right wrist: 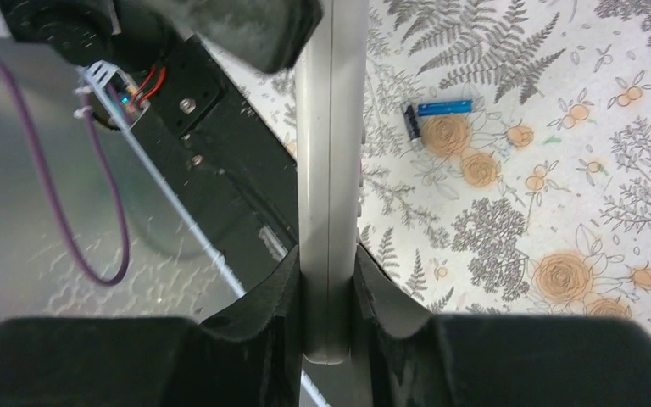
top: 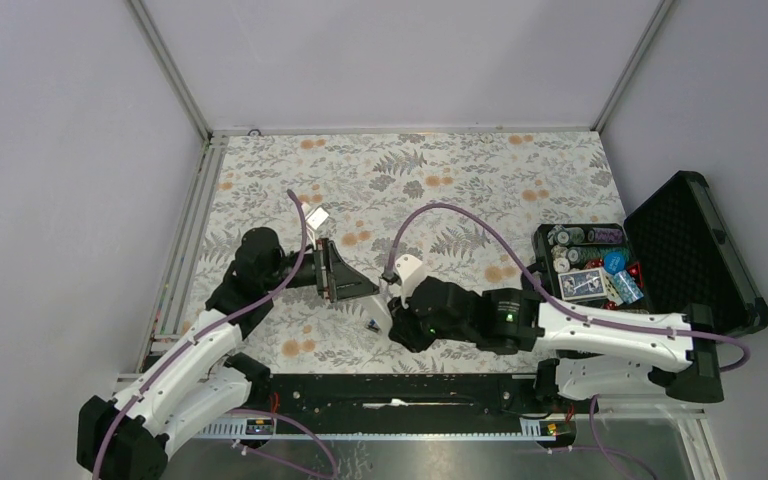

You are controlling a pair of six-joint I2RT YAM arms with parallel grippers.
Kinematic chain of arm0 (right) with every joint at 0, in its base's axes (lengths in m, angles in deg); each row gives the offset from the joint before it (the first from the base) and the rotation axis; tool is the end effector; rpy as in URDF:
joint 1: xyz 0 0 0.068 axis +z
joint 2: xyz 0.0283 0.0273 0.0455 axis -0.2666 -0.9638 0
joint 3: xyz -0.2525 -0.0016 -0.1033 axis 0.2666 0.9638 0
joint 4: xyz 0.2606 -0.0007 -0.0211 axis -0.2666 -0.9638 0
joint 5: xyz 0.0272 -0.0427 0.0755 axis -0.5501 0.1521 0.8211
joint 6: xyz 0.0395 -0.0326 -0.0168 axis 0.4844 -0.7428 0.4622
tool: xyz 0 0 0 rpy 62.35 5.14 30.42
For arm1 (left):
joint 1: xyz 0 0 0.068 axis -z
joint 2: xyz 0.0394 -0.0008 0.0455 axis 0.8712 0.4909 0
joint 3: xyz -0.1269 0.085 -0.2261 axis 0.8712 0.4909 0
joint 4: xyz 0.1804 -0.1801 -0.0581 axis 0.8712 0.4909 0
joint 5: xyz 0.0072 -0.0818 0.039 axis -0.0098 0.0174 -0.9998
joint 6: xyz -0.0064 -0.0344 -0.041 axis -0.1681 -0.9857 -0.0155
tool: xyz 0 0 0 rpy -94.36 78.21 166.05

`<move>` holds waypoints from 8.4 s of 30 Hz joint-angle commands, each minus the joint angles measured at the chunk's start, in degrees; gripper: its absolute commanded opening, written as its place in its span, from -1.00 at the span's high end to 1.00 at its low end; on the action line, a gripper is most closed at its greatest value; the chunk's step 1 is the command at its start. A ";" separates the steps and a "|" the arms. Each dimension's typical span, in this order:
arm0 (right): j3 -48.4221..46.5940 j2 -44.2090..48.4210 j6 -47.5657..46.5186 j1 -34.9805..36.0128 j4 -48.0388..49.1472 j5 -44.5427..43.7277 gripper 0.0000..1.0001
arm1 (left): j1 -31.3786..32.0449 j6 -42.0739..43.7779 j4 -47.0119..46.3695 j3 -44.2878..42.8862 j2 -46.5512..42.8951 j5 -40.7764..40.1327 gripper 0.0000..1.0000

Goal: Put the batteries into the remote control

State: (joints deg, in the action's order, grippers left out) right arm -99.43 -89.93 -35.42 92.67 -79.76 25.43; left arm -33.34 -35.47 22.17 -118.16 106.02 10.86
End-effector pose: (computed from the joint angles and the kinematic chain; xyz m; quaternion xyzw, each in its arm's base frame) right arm 0.0632 0.2487 0.3138 -0.3405 0.8181 0.3089 0.3456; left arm 0.1543 -0.1102 0.2830 0.1472 0.7353 -0.6063 0.2646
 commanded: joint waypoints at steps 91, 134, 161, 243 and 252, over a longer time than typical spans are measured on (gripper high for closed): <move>19.45 22.94 15.28 -17.06 23.70 16.36 -0.41 | -0.02 -11.15 -10.87 12.98 -24.45 -6.23 1.00; 32.67 30.40 22.98 -17.03 46.04 15.24 1.00 | -0.02 -22.24 -24.86 19.41 -19.90 -8.28 1.00; 30.61 38.44 17.36 -16.97 31.65 4.71 1.00 | -0.11 -11.20 -8.02 13.10 -21.29 -16.06 1.00; 24.65 -27.56 22.68 -50.84 49.99 25.75 0.03 | -0.03 -8.06 -7.97 19.94 -13.54 -16.18 1.00; 23.69 -18.57 18.22 -50.84 37.57 16.84 -0.14 | -0.02 -8.08 -7.83 19.77 -12.44 -15.72 1.00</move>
State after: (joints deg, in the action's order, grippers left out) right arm -75.01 -113.21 -13.85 42.05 -33.49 48.90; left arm -33.18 -43.07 18.54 -98.47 92.98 -6.45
